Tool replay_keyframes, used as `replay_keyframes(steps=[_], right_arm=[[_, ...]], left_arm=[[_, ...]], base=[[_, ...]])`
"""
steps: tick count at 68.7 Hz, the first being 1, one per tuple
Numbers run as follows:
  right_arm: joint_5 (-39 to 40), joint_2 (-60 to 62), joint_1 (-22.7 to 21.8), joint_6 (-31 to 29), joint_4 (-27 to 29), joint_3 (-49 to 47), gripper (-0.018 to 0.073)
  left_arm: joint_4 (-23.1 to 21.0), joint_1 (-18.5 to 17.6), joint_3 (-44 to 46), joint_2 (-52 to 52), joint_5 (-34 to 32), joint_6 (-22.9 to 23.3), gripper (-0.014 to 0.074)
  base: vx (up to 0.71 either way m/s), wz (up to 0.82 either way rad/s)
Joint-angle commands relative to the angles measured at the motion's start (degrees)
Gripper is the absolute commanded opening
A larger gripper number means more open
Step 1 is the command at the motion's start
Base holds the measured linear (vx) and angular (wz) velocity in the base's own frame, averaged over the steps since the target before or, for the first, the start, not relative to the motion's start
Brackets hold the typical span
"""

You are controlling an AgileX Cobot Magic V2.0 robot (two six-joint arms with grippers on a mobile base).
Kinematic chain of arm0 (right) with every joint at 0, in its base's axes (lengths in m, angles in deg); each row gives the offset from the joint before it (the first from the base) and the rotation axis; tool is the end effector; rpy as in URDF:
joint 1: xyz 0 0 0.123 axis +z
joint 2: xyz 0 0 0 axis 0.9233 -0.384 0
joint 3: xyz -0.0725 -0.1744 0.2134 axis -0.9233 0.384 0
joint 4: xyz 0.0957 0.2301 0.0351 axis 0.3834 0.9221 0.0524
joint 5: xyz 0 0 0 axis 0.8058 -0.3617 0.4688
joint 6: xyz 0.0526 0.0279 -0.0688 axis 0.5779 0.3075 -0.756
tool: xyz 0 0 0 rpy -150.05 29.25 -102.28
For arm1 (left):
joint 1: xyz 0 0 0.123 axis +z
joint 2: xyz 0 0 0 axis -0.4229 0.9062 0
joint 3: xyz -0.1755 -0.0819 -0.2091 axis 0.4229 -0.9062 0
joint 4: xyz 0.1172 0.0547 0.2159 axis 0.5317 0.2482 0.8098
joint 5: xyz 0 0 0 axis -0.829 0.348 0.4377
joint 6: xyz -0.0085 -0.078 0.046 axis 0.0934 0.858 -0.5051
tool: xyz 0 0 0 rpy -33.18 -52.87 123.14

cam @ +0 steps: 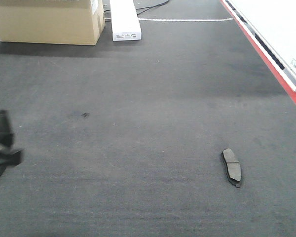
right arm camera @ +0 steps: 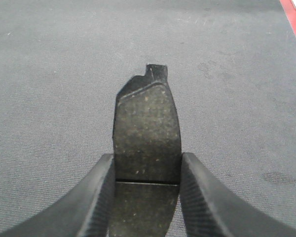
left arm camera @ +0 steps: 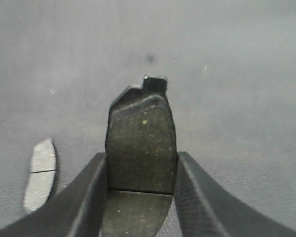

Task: Move and align brake pads A on conveyor
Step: 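Lower the left gripper's pad beside the pad nearest it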

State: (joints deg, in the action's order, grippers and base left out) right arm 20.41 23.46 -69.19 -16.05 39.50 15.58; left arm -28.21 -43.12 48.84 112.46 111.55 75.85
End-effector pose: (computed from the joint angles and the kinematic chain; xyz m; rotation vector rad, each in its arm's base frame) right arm 0.0619 0.0101 0.2668 -0.1101 2.0942 0.0857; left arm 0.1971 -0.0480 0.3067 0.1541 2.2175 -0.0326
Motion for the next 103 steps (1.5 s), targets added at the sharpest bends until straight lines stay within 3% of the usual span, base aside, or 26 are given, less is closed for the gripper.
replay_keyframes(steps=[1, 12, 32, 52, 70, 103], right_arm=[[4.8, -0.5, -0.4, -0.4, 0.6, -1.8, -0.0011], [4.8, -0.5, -0.4, -0.4, 0.6, -1.8, -0.0011], [4.8, -0.5, -0.4, -0.4, 0.6, -1.8, -0.0011], [4.8, -0.5, -0.4, -0.4, 0.6, -1.8, -0.0011], [4.8, -0.5, -0.4, -0.4, 0.6, -1.8, -0.0011], [4.8, -0.5, -0.4, -0.4, 0.6, -1.8, -0.0011]], left_arm=[[1.0, 0.0, 4.9, 6.0, -3.3, -0.3, -0.0006], [0.8, 0.0, 9.0, 15.4, -2.6, -3.1, -0.0006], [0.3, 0.7, 17.4, 27.8, 4.6, -7.1, -0.0006], [-8.1, 8.6, 21.4, 33.0, 7.9, -7.5, -0.0006], [-9.2, 13.1, 21.4, 36.6, 12.7, -7.5, -0.0006], [-9.6, 13.7, 30.4, 44.5, 20.3, -9.0, -0.0006]], base=[[0.0, 0.0], [0.0, 0.0], [0.0, 0.0], [0.0, 0.0], [0.0, 0.0], [0.0, 0.0]])
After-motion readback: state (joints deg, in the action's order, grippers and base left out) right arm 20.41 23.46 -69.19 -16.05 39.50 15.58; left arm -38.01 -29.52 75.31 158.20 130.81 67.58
